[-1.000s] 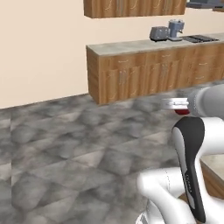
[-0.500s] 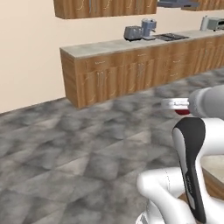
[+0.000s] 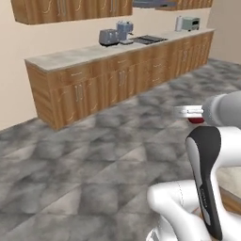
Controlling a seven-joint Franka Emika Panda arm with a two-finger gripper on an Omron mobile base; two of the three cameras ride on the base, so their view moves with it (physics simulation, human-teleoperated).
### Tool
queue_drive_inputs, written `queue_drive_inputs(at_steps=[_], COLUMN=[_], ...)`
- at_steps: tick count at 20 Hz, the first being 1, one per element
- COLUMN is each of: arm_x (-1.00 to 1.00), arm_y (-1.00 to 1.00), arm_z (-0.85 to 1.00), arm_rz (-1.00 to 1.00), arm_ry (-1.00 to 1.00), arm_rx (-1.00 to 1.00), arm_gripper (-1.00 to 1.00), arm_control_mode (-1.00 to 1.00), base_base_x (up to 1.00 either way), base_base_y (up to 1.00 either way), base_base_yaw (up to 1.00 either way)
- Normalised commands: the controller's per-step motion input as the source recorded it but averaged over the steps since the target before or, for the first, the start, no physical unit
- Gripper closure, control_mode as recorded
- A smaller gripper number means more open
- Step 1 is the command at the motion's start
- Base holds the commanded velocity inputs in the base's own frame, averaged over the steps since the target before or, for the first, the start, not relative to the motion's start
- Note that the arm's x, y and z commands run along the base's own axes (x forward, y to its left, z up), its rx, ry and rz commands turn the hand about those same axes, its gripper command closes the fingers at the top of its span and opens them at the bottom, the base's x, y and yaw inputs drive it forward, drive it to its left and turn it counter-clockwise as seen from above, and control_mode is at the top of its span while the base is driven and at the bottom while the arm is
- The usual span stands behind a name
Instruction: Place one tomato and one fish in each tupperware on the nearby counter, to pack two identical lunches.
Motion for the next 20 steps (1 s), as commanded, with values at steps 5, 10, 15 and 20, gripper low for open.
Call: queue_drive_inputs(at_steps=[5, 10, 15, 20], arm_x=[0.0, 0.0, 0.0, 0.0], arm_y=[0.0, 0.0, 0.0, 0.0], arm_z=[0.0, 0.0, 0.0, 0.0], arm_rz=[0.0, 0.0, 0.0, 0.0], arm_ry=[0.0, 0.0, 0.0, 0.0], arm_rx=[0.0, 0.0, 0.0, 0.0], arm_gripper=[1.0, 1.0, 1.0, 1.0], arm_control_mode=[1.0, 1.0, 1.0, 1.0], base_base_x=[0.49, 0.51, 0.43, 0.33], base_base_y=[0.53, 0.56, 0.39, 0.26], base_base_yaw=[-0.41, -0.43, -0.42, -0.42])
